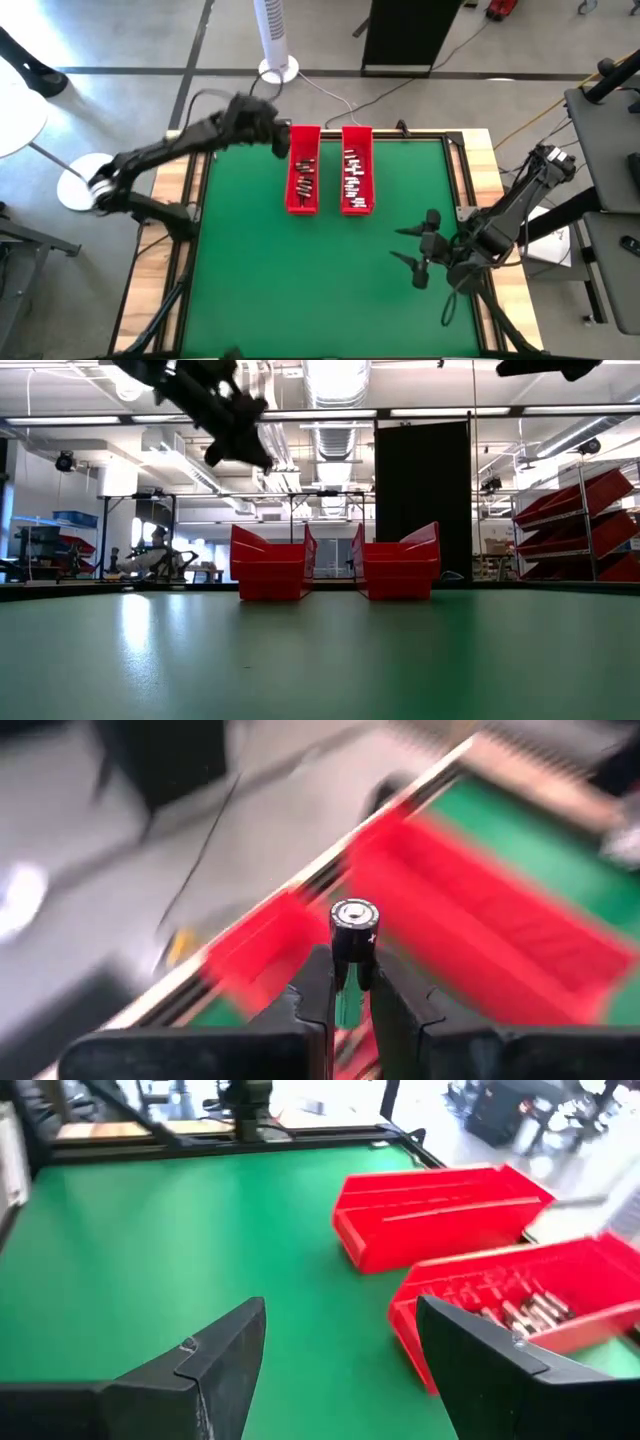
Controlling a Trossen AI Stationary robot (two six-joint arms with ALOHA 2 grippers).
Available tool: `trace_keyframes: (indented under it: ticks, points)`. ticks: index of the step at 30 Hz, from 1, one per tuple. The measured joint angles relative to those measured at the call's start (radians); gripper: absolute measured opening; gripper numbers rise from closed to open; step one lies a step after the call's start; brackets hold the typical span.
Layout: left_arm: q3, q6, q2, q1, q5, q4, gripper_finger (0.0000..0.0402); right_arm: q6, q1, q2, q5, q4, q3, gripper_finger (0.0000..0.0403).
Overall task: Sort batteries
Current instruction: Put the silver battery into the right red bin
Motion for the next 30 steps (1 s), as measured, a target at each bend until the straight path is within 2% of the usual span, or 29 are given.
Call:
trace_keyframes:
  ticks: [4,7,10,13,15,17,21,24,28,30]
  points:
    - [-0.258,0.010,-0.181,-0.151,0.000,0.384,0.0024,0.049,-0.058,0.015,-0.007,0.011,0.000,0.0250]
    - [-0.443,-0.030,-0.284,-0.260,0.015,0.638,0.0024,0.081,-0.110,0.025,-0.075,0.014,0.000,0.0246]
    - [-0.592,-0.048,-0.340,-0.367,0.015,0.839,0.0024,0.047,-0.178,0.042,-0.130,0.065,0.000,0.0242]
    - [-0.695,-0.041,-0.350,-0.466,-0.084,0.983,0.0024,-0.055,-0.268,0.071,-0.194,0.192,0.000,0.0239]
    - [-0.743,-0.029,-0.335,-0.519,-0.136,1.066,0.0024,-0.135,-0.334,0.103,-0.276,0.288,0.001,0.0238]
    - [-0.782,-0.025,-0.323,-0.559,-0.139,1.146,0.0024,-0.211,-0.396,0.146,-0.366,0.408,0.001,0.0238]
    - [-0.814,-0.014,-0.313,-0.607,-0.090,1.239,0.0024,-0.301,-0.510,0.247,-0.552,0.640,0.001,0.0242]
    - [-0.822,-0.012,-0.311,-0.613,-0.024,1.244,0.0025,-0.316,-0.578,0.325,-0.635,0.788,0.002,0.0243]
    - [-0.824,0.038,-0.290,-0.614,0.046,1.246,0.0025,-0.317,-0.637,0.421,-0.675,0.799,0.077,0.0238]
    - [-0.823,0.052,-0.267,-0.617,0.050,1.251,0.0024,-0.352,-0.643,0.468,-0.676,0.744,0.147,0.0238]
